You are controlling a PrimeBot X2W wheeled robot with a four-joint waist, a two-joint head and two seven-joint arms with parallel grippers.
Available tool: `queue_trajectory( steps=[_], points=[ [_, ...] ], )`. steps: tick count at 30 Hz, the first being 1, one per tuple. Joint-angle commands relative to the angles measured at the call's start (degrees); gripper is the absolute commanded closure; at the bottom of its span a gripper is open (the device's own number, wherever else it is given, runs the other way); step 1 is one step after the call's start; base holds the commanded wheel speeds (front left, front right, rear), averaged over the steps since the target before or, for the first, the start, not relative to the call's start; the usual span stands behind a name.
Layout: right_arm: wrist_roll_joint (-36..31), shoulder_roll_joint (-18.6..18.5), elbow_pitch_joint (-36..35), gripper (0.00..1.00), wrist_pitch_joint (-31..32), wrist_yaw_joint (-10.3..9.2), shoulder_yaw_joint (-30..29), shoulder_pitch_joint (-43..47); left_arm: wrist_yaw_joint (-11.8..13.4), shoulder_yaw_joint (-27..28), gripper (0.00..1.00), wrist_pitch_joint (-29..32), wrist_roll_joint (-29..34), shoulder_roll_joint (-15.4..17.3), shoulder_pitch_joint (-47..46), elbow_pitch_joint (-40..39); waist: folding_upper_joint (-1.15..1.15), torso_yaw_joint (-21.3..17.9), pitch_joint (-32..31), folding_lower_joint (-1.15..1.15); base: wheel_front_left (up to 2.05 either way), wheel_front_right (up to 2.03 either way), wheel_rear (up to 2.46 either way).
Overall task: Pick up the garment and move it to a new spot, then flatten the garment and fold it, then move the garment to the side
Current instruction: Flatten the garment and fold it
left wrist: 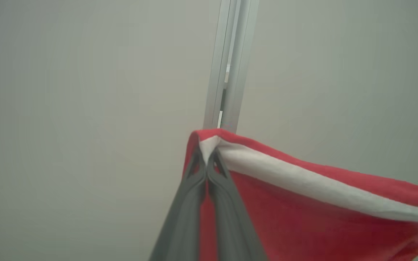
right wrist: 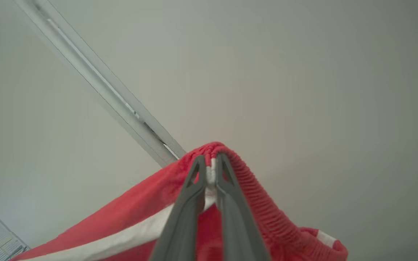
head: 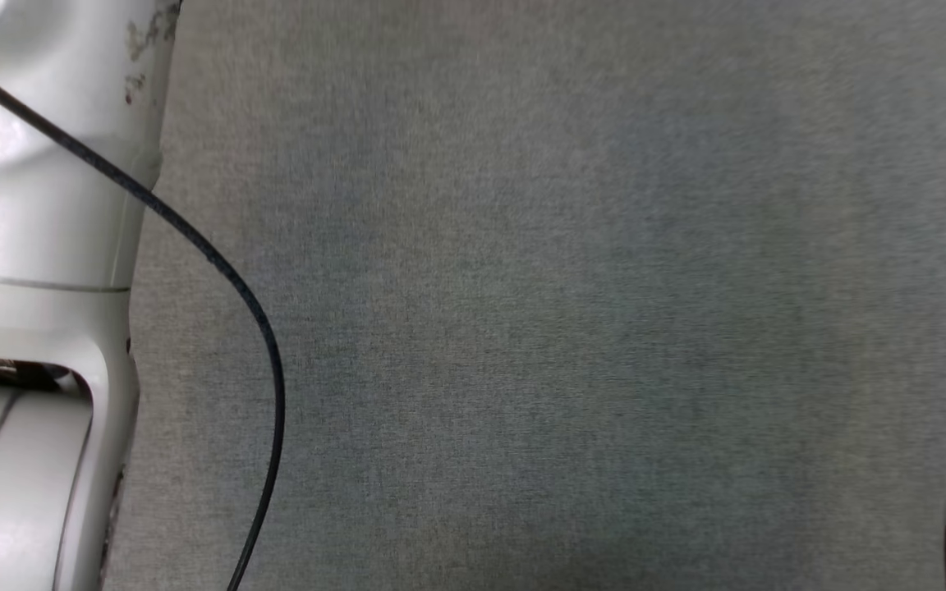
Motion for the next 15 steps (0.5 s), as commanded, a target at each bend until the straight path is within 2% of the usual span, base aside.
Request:
queue_trajectory(
  steps=[1,4,7,15],
  points=[
    [0.27,-0.10,0.20,1.00,-0.14,0.14,-0.46,1.98,-0.60,0.46,1.00,-0.16,0.95,0.27,1.17,-0.34,0.00,1.41,4.97,0.00,0.00,0.00,0.00],
    [1.24,0.57,0.80,1.00,-0.15,0.14,-1.82,4.71,-1.70,-0.35,1.00,-0.17,0.17,0.16,3.02,0.06,0.00,1.35,7.62,0.00,0.00,0.00,0.00],
    [2.26,1.16,1.55,1.00,-0.15,0.14,-1.45,8.10,-3.46,-3.67,1.00,-0.17,-0.80,0.11,4.84,2.68,0.00,1.43,9.12,0.00,0.00,0.00,0.00],
    [9.07,0.98,3.44,1.00,2.01,-0.10,2.42,17.60,-3.31,-6.12,1.00,-0.18,-0.03,0.15,10.14,7.38,0.00,1.06,7.64,0.00,0.00,0.00,0.00]
  ],
)
